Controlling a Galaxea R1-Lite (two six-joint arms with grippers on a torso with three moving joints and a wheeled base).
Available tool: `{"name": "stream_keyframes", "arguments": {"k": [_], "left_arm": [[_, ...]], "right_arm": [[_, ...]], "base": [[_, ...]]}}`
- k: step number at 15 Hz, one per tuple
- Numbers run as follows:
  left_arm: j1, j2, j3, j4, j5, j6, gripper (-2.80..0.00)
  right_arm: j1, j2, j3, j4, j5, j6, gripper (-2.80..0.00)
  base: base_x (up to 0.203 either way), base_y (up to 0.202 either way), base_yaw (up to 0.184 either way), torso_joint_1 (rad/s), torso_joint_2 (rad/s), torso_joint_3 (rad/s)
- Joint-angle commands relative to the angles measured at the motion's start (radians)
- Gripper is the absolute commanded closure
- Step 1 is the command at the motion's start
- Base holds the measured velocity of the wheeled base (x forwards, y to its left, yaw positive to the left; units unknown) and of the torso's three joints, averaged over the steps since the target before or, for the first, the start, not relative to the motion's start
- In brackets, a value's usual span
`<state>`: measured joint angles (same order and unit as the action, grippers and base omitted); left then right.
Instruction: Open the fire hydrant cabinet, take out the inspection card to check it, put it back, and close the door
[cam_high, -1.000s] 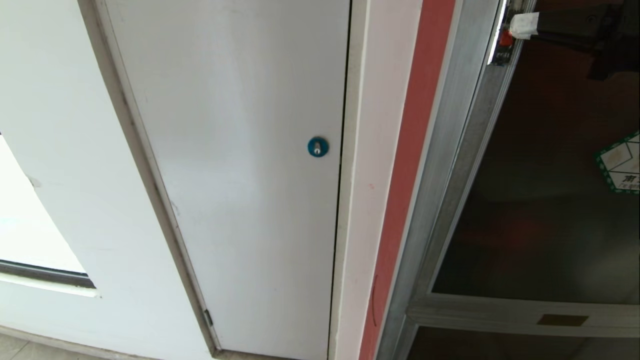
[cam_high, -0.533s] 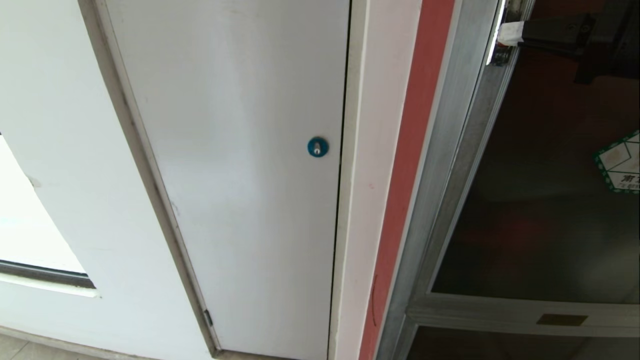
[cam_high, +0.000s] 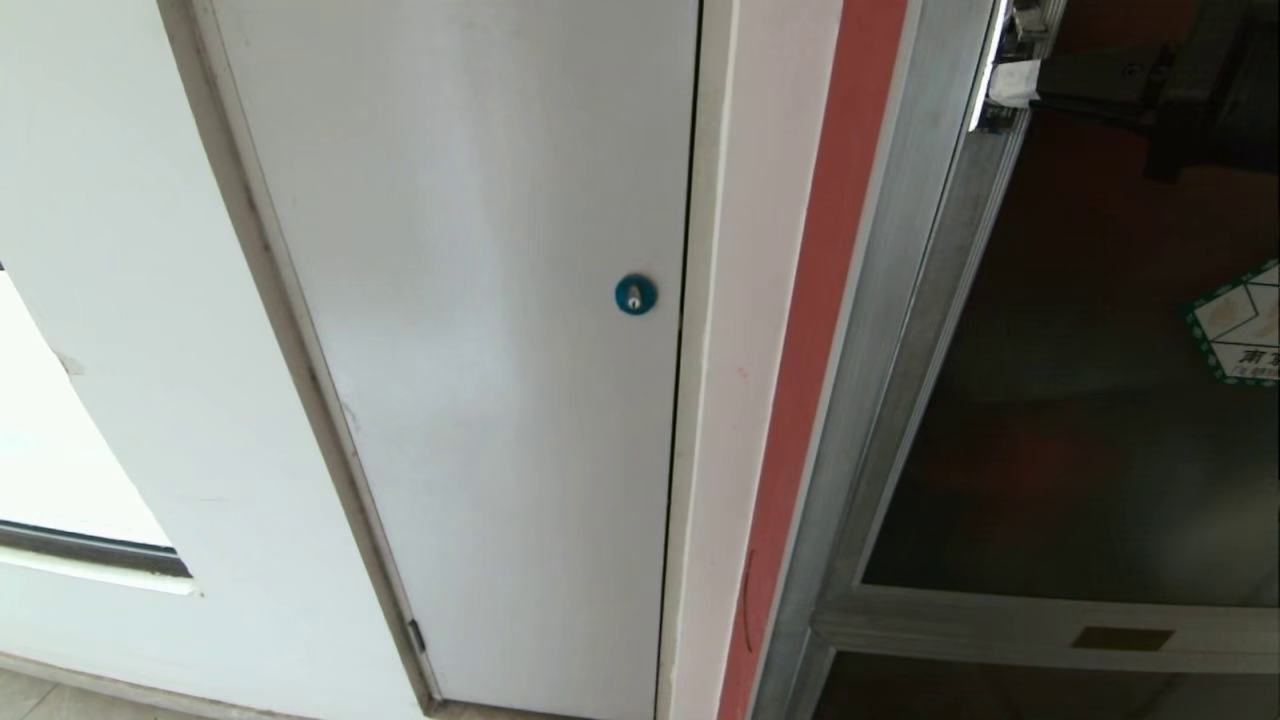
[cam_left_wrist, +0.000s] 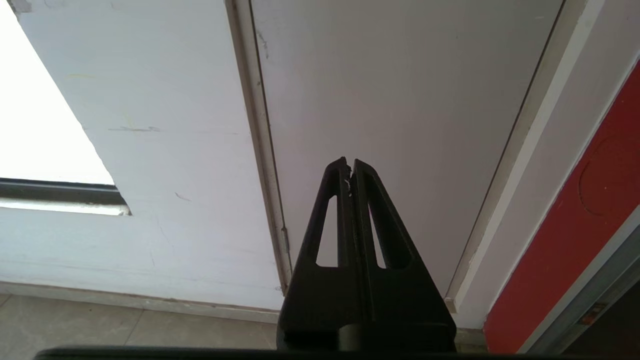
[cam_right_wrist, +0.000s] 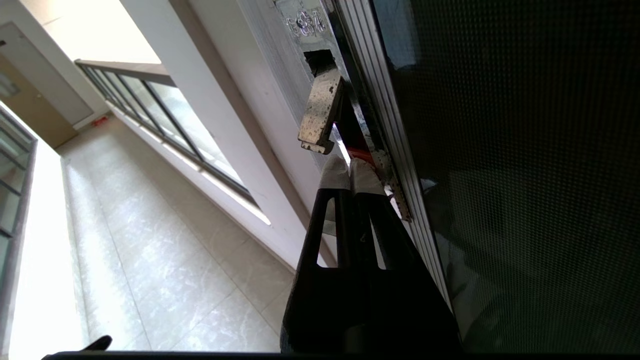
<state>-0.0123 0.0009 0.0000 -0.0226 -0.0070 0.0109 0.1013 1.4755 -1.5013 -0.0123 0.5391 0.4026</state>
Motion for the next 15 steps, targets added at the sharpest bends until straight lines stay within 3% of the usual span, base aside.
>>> {"name": "stream_keyframes", "arguments": {"k": [1, 7, 11, 13, 15], "left_arm": [[0.000, 0.001, 0.014, 0.000, -0.001, 0.000, 0.00], [0.000, 0.001, 0.014, 0.000, 0.000, 0.000, 0.00], [0.000, 0.001, 0.014, 0.000, -0.001, 0.000, 0.00], [0.000, 0.001, 0.014, 0.000, -0.001, 0.000, 0.00], [0.000, 0.001, 0.014, 0.000, -0.001, 0.000, 0.00]], "right_arm": [[0.000, -0.004, 0.006, 0.000, 0.001, 0.002, 0.00], [0.016, -0.060, 0.012, 0.005, 0.000, 0.043, 0.00], [0.100, -0.169, 0.058, 0.033, -0.012, 0.071, 0.00], [0.163, -0.206, 0.095, 0.036, -0.079, 0.070, 0.00], [0.239, -0.230, 0.140, 0.033, -0.206, 0.064, 0.00]], "base": [[0.000, 0.000, 0.000, 0.000, 0.00, 0.000], [0.000, 0.000, 0.000, 0.000, 0.00, 0.000], [0.000, 0.000, 0.000, 0.000, 0.00, 0.000], [0.000, 0.000, 0.000, 0.000, 0.00, 0.000], [0.000, 0.000, 0.000, 0.000, 0.00, 0.000]]}}
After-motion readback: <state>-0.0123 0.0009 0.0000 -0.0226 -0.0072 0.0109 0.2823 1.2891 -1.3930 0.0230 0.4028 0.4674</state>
